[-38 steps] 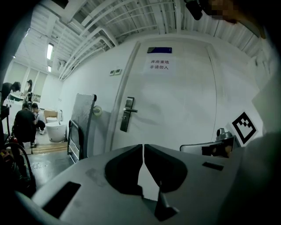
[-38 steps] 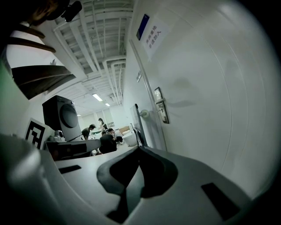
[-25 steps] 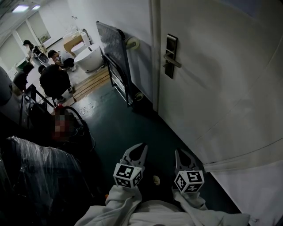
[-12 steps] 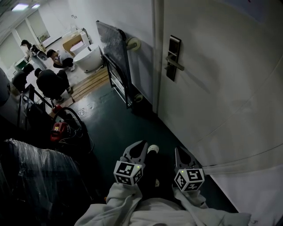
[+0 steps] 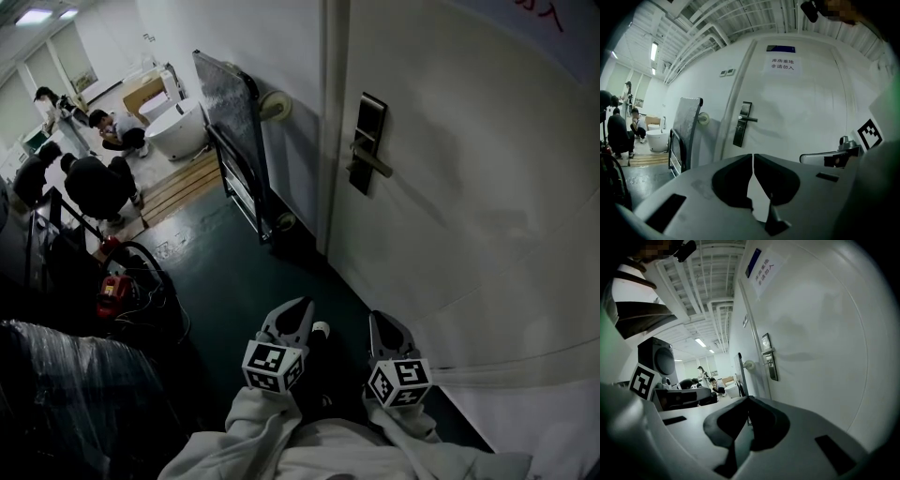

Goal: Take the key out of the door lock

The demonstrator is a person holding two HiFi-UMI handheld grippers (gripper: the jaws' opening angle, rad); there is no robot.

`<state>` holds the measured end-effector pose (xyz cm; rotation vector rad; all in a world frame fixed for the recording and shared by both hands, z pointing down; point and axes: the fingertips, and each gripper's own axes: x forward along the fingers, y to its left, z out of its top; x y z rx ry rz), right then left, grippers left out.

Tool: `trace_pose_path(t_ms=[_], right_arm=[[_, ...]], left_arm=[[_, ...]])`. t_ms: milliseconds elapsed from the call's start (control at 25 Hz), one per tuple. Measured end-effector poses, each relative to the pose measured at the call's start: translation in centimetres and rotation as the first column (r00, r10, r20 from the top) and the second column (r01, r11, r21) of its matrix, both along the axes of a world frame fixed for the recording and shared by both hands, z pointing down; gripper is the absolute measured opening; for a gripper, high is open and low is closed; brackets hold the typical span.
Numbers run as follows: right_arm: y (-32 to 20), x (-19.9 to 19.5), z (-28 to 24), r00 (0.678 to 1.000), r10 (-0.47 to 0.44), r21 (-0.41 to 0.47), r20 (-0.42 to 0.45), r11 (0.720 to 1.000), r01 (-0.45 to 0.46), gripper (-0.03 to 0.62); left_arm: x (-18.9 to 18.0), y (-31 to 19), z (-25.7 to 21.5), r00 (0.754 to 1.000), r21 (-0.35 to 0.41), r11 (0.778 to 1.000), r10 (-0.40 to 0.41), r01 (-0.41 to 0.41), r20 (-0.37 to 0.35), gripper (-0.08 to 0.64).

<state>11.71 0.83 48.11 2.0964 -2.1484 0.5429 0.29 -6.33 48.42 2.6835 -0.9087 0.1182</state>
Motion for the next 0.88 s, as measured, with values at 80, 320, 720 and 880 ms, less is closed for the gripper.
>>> trace_pose_path(t_ms=[80,320,720,880], right_arm=[[-1.2,0.3,-0.1,1.0,0.0,-0.001,-0.002,1.0,0.0,0.052],[-5.0,2.5,-0.8,1.0,0.031,-0.012,-0.002,0.999,-0.031,0.052],[-11.2,4.1,-0.8,0.998,0.059,-0.034,0.011,0.998,-0.059,0.052],[-13.5,5.0,-0.9,0.997,0.081,-0.039,0.006,0.996,-0.081,0.052]], left_arm=[[0.5,-1.4,0.0,1.0,-0.003,1.0,0.002,-0.002,-0.001,0.021],[2.7,-5.3,-0.7,1.0,-0.011,1.0,0.028,-0.028,-0.002,0.021],[4.8,-11.9,-0.7,0.998,-0.029,0.997,0.065,-0.065,0.007,0.021],[6.2,-14.6,-0.7,0.996,-0.042,0.995,0.092,-0.092,-0.005,0.021]])
